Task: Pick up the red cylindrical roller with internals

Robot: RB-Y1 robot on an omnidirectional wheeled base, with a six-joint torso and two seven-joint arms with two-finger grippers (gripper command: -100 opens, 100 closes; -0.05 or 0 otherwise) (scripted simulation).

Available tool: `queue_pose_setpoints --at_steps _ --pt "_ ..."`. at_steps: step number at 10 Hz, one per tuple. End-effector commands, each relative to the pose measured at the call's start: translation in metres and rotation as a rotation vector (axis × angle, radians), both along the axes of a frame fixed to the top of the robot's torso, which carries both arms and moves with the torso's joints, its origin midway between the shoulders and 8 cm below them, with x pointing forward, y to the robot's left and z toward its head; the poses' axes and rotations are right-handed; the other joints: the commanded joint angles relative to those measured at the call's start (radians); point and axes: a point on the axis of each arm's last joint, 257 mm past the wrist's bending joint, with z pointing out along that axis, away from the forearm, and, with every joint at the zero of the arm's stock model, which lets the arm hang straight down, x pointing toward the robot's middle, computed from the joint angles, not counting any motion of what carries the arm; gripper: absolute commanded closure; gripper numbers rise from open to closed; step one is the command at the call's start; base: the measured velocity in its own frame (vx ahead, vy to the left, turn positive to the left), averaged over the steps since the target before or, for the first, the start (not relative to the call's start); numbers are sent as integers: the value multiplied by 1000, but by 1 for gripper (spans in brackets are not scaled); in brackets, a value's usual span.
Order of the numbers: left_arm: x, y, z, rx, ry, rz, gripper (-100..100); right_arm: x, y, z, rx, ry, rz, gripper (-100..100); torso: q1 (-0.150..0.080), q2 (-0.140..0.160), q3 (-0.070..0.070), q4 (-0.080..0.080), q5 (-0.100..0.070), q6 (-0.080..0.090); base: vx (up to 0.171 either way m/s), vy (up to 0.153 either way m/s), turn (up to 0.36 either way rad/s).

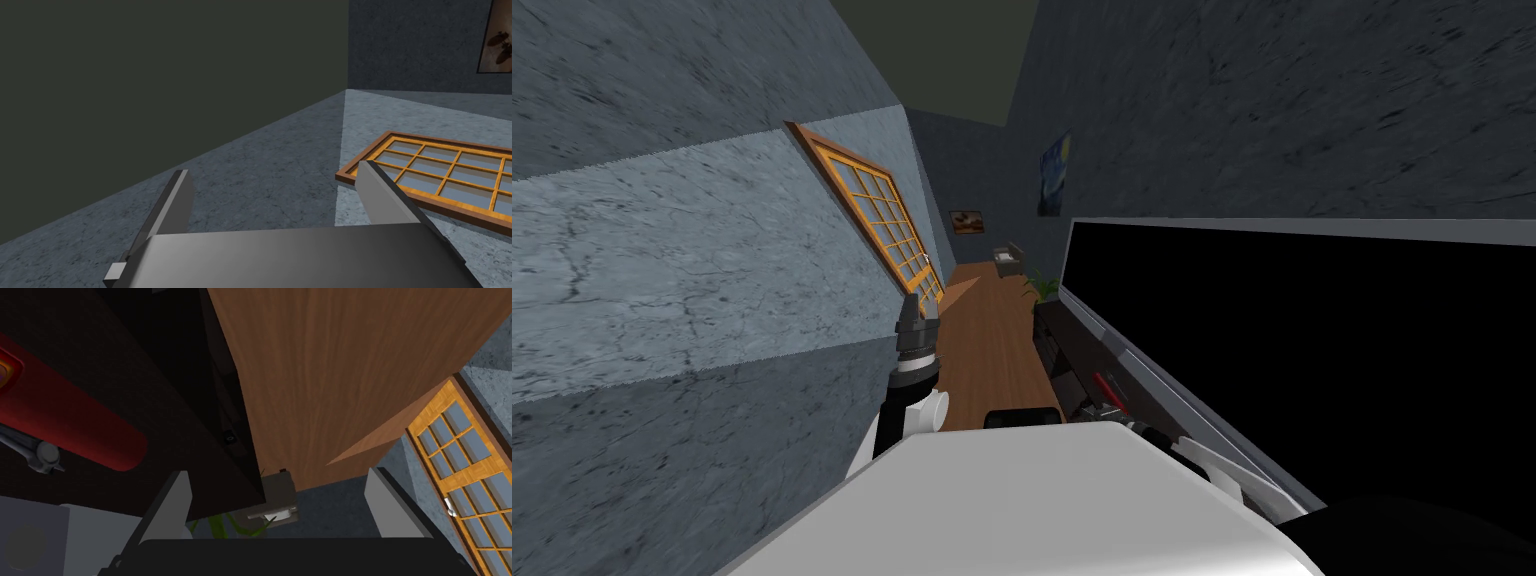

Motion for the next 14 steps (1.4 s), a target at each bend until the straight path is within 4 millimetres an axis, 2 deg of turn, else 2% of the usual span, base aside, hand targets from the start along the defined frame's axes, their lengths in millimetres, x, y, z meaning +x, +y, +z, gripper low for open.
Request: queue_pose_setpoints --at_steps 1,4,5,6,7,10,12,14 --pt "0 0 0 0 0 0 0 -20 -28 -15 -81 61 26 -100 0 0 0 0 0 0 79 -41 158" --pt "0 0 0 0 0 0 0 -79 -88 -44 -256 219 75 -100 -2 -5 -3 -1 0 -1 140 -66 200" --pt "0 0 0 0 0 0 0 -79 -88 -44 -256 219 75 -100 -2 -5 -3 -1 -1 0 85 -44 70" --pt "0 0 0 0 0 0 0 -100 -104 -52 -298 270 85 -100 0 -2 -1 -1 0 0 70 -31 110" --pt "0 0 0 0 0 0 0 -100 -104 -52 -298 270 85 -100 1 0 0 0 0 0 46 -18 53" --pt "0 0 0 0 0 0 0 -163 -134 -69 -376 412 104 -100 1 0 0 0 0 0 67 -30 138" --pt "0 0 0 0 0 0 0 -202 -139 -78 -391 490 108 -100 2 0 0 0 0 0 73 -20 83" --pt "0 0 0 0 0 0 0 -241 -135 -87 -386 563 109 -100 3 1 1 0 1 0 51 -13 82"
